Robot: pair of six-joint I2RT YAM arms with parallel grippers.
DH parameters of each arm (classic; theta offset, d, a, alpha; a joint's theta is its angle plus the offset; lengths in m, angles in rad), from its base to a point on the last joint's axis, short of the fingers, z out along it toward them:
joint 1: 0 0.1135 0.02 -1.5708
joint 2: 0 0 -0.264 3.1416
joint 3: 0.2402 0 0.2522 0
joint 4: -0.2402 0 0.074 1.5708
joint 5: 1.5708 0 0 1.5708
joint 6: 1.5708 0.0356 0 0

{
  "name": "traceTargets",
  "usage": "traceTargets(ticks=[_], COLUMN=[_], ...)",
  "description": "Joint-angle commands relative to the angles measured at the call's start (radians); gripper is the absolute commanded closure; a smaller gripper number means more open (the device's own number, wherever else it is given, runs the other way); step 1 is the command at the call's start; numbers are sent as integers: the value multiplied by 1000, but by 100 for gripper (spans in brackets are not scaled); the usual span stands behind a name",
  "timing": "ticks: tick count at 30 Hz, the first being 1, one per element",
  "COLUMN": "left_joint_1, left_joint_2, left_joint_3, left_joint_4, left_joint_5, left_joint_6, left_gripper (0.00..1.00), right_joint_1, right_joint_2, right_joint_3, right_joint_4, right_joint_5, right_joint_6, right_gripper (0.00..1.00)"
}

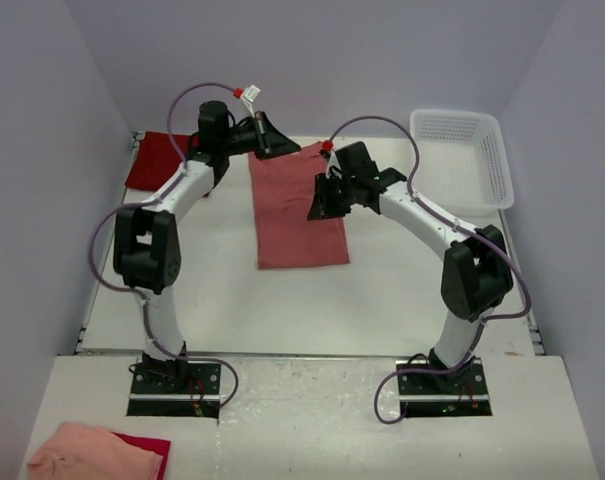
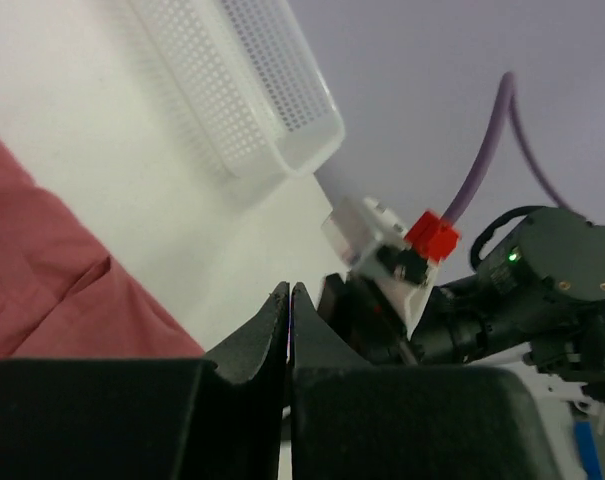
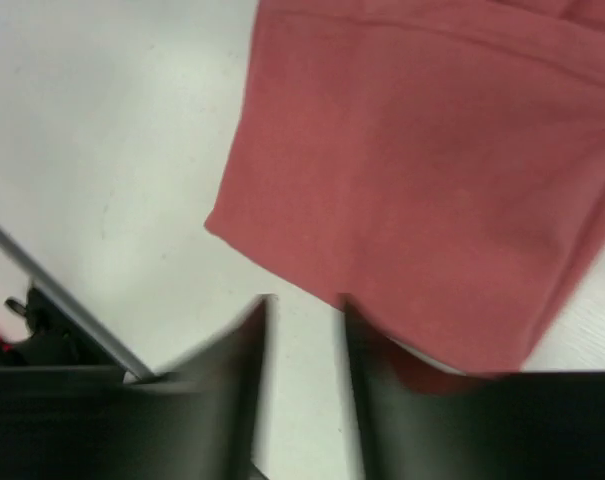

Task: Fold and stack the t-shirts
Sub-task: Fold the folded rectangular tshirt in 1/3 of the way

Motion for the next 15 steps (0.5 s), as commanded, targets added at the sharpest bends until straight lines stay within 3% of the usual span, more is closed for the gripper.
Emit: traceTargets(ticks=[1, 3, 6, 15], left_joint_1=[-7, -30, -66, -119], left_joint_2=[-138, -205, -251, -230], left_joint_3=[-227, -362, -487, -648], left_joint_4=[-385, -388, -388, -305], left_joint_5=[-262, -309, -348, -391], left_joint_6=[277, 303, 332, 344], left_gripper=[100, 100, 100, 100], right_joint_1=[-7, -15, -27, -43], right_joint_2=[-28, -22, -17, 75], right_joint_3=[-3, -44, -122, -158], right_joint_4=[-122, -117, -42, -24], right_joint_5=[216, 246, 162, 142], right_joint_6=[-19, 15, 54, 76], right_gripper=[100, 100, 100, 100])
